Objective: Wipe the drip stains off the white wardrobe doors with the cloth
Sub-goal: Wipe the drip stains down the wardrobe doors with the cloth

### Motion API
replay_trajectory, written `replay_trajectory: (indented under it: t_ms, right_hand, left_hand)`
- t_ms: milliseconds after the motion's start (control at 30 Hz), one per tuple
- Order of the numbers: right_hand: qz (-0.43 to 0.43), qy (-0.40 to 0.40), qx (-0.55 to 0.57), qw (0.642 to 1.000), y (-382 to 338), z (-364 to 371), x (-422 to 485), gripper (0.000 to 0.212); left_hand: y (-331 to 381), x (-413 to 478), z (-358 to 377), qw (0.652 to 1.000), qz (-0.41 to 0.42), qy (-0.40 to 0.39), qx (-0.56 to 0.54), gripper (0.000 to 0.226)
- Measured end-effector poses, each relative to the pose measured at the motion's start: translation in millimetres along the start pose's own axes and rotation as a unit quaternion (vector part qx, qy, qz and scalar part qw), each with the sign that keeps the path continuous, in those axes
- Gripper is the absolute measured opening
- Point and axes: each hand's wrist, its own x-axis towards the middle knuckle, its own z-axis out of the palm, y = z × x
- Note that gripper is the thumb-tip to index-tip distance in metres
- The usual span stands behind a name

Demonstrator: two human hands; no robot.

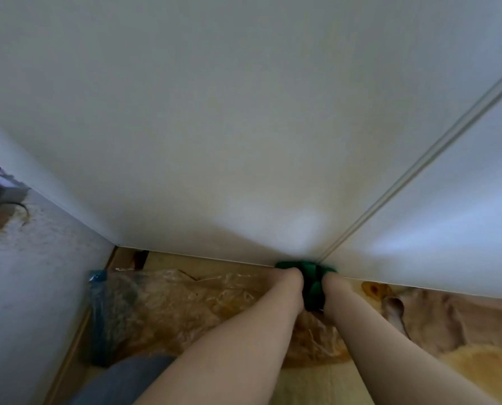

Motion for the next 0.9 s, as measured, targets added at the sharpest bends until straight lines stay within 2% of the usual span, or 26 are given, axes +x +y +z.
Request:
replay_trajectory:
  t_ms: [67,133,233,300,367,467,633,700,800,833,900]
  right_hand:
    - [0.022,-0.004,0.046,0.999,-2.4,-4.7,-3.7,0.038]
    - [0.017,-0.030,0.031,0.999,-3.5,-0.6,-11.2,0.037]
    - [-0.010,-0.105,0.013,0.994,-1.9,19.4,-27.1,0.023]
    - [0.004,-0.144,0.015,0.989,-3.4,35.5,-36.4,0.021]
    - [0.013,-0.181,0.032,0.983,-4.7,47.9,-49.8,0.019]
    - [0.012,-0.251,0.072,0.965,-4.8,55.6,-63.9,0.017]
    - [-0.028,-0.344,0.112,0.932,-7.9,38.8,-92.0,0.013]
    - [-0.041,-0.379,0.120,0.917,-5.1,27.9,-101.2,0.014]
    - [-0.066,-0.360,0.143,0.920,-2.5,17.4,-108.7,0.016]
    - [-0.070,-0.326,0.155,0.930,-2.4,14.4,-109.5,0.017]
    - [-0.048,-0.239,0.161,0.956,0.5,6.2,-110.0,0.024]
  left_hand:
    - [-2.9,-0.2,-2.5,1.000,-0.004,0.005,-0.002,0.033]
    - [4.4,1.8,-8.4,0.999,0.010,0.030,-0.008,0.036]
    - [21.1,16.0,-27.4,0.996,0.027,0.068,-0.052,0.036]
    - [35.7,20.4,-41.0,0.990,0.039,0.109,-0.085,0.044]
    - [53.5,7.0,-53.6,0.987,0.052,0.139,-0.059,0.055]
    - [76.9,-29.0,-69.5,0.983,0.055,0.164,-0.068,0.033]
    - [95.4,-54.1,-88.4,0.988,0.071,0.112,-0.080,0.032]
    - [91.8,-68.5,-91.8,0.985,0.133,0.084,-0.067,0.030]
    - [76.0,-89.0,-92.4,0.971,0.218,0.061,-0.076,0.029]
    - [66.9,-91.9,-90.1,0.973,0.215,0.038,-0.072,0.030]
    - [47.9,-81.3,-82.9,0.986,0.159,-0.005,-0.046,0.042]
